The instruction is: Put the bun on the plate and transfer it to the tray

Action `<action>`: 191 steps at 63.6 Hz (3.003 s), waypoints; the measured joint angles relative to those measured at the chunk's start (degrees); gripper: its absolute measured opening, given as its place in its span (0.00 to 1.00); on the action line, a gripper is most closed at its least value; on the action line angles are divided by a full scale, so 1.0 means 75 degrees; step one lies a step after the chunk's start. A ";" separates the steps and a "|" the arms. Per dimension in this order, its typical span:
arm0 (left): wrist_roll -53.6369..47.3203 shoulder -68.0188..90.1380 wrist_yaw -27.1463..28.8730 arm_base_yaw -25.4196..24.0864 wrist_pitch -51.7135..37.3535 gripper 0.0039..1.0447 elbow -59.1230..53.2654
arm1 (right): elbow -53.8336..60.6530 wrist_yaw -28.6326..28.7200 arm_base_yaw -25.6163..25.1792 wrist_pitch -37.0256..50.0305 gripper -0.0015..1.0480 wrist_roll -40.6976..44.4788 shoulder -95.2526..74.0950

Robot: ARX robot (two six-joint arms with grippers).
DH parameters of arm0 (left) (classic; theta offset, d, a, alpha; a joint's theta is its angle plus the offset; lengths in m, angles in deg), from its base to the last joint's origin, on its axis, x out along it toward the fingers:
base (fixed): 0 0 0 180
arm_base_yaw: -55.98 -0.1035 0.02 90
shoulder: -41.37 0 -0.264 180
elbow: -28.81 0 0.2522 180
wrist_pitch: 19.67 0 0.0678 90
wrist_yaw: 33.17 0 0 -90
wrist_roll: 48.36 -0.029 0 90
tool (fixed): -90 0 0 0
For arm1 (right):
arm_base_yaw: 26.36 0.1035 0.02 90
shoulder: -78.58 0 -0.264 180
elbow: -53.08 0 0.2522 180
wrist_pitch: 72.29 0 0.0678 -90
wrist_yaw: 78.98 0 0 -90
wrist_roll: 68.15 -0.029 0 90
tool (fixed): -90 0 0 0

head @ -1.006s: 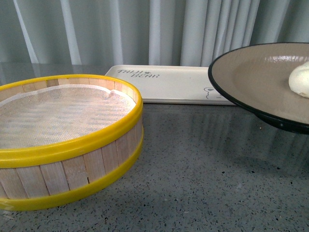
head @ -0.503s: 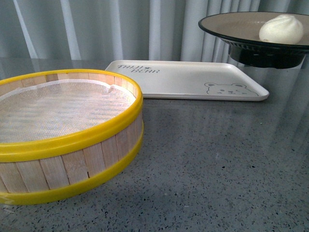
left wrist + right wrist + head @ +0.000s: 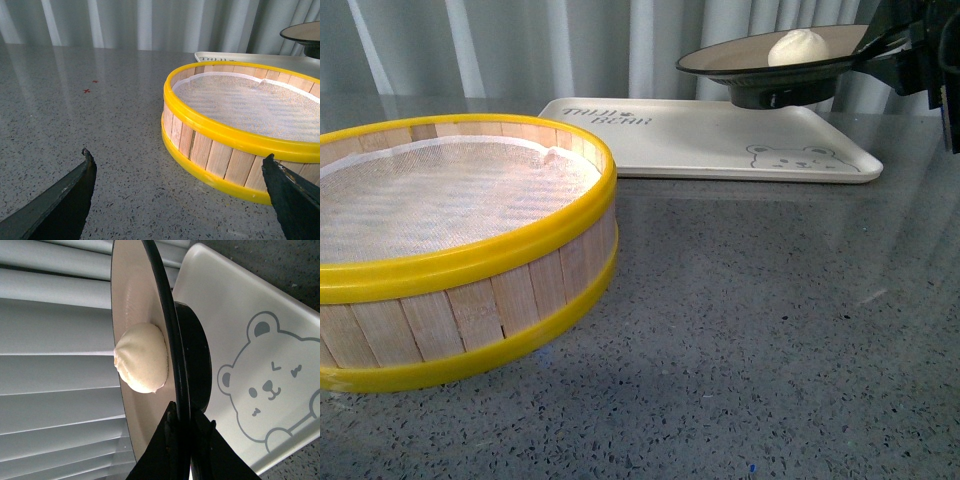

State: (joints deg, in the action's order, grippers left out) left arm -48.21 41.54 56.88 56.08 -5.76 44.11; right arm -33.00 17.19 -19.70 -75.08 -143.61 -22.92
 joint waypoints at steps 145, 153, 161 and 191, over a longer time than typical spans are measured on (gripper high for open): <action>0.0000 0.0003 0.0000 0.0000 0.0003 0.94 0.0000 | 0.5557 -0.0941 -0.0554 -0.1107 0.25 0.9661 0.9186; 0.0000 0.0000 0.0017 0.0000 0.0000 0.94 0.0000 | 0.6516 -0.0871 -0.0848 -0.0775 0.05 0.9900 0.9573; 0.0000 0.0000 0.0000 0.0000 0.0003 0.94 0.0000 | 0.7289 -0.0842 -0.0866 -0.0440 0.02 1.0002 1.0177; 0.0000 0.0000 0.0003 0.0000 0.0003 0.94 0.0000 | 0.8641 -0.0836 -0.0868 -0.0210 0.02 1.0031 1.1240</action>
State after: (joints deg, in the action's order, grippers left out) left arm -48.21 41.54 56.90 56.08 -5.74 44.11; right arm 31.81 10.92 -26.21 -76.66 -68.38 61.39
